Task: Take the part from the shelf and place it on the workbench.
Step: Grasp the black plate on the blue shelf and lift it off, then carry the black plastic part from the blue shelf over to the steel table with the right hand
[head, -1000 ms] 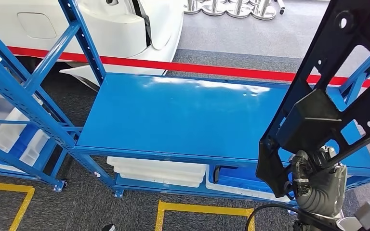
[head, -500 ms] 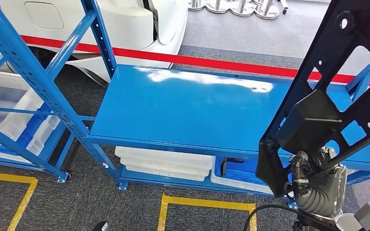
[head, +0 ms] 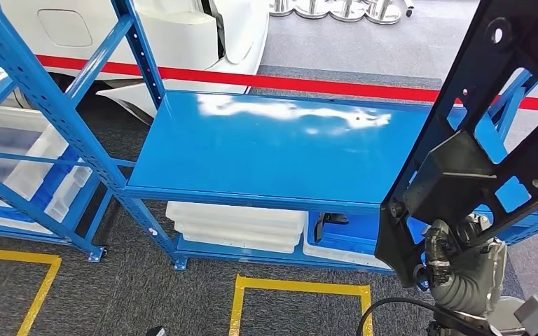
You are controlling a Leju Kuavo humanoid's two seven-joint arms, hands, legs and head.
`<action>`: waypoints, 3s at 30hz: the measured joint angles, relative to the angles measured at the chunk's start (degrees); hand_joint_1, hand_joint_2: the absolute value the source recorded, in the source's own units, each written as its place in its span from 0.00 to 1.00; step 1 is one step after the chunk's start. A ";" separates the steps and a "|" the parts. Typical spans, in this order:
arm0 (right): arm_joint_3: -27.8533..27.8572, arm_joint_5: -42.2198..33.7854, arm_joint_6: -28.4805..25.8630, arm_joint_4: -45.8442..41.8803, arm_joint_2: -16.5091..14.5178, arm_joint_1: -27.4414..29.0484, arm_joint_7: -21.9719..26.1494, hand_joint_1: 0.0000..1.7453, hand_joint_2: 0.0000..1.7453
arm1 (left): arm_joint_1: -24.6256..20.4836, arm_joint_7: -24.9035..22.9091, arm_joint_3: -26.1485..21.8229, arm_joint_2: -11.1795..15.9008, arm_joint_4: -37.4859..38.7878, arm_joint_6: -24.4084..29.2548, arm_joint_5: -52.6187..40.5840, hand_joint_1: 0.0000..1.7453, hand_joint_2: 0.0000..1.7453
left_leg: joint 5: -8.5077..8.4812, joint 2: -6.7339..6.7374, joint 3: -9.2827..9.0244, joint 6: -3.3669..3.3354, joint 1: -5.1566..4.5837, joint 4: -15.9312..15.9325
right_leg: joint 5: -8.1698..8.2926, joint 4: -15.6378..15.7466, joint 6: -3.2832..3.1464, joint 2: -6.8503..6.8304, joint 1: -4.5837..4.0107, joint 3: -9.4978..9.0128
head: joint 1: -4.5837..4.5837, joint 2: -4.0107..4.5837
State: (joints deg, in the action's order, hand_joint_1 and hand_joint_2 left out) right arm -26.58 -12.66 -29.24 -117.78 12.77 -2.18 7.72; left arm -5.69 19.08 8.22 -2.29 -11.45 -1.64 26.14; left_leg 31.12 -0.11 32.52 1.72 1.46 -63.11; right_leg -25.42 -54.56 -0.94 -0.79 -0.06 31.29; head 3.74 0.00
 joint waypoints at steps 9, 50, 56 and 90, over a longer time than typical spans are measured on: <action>0.49 0.07 0.00 -0.06 0.08 0.18 -0.05 1.00 1.00 | 0.00 0.07 0.08 -0.53 0.00 0.08 0.01 0.00 0.00 | -2.35 -0.29 -1.21 -3.15 0.18 5.12 | -5.46 -10.43 2.71 0.53 0.30 5.23 | -0.34 0.00; 1.17 0.15 0.78 -0.53 0.06 0.19 -0.05 1.00 1.00 | -0.19 0.16 0.14 -1.21 0.00 -0.09 0.42 0.00 0.00 | -4.08 -0.32 0.52 -1.53 0.27 5.27 | -2.19 -1.31 0.29 0.64 -0.50 -1.04 | -0.38 0.00; 1.17 0.69 1.03 -0.49 -0.02 0.28 0.08 1.00 1.00 | -0.04 0.23 0.15 -0.87 0.00 -0.14 0.46 0.00 0.00 | 3.50 -0.24 4.88 -0.59 0.02 -5.57 | 0.22 1.44 -0.34 0.12 -0.13 -0.88 | -0.11 0.00; 1.19 -3.07 3.91 -0.25 -0.29 0.79 2.45 1.00 1.00 | -0.09 0.46 1.46 0.21 0.00 -0.58 0.93 0.00 0.00 | 1.89 -0.11 4.27 -0.76 -0.14 -6.48 | -0.23 1.11 -0.29 3.04 -0.10 -1.16 | -0.34 0.00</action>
State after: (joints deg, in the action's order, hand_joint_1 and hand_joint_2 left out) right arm -25.40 -15.73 -25.33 -118.03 12.49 -1.39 10.17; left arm -5.78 19.54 9.69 -2.07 -11.45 -2.22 27.08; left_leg 33.01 -0.21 36.79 0.97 1.31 -69.59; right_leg -25.65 -53.45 -1.23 2.25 -0.16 30.13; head 3.40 0.00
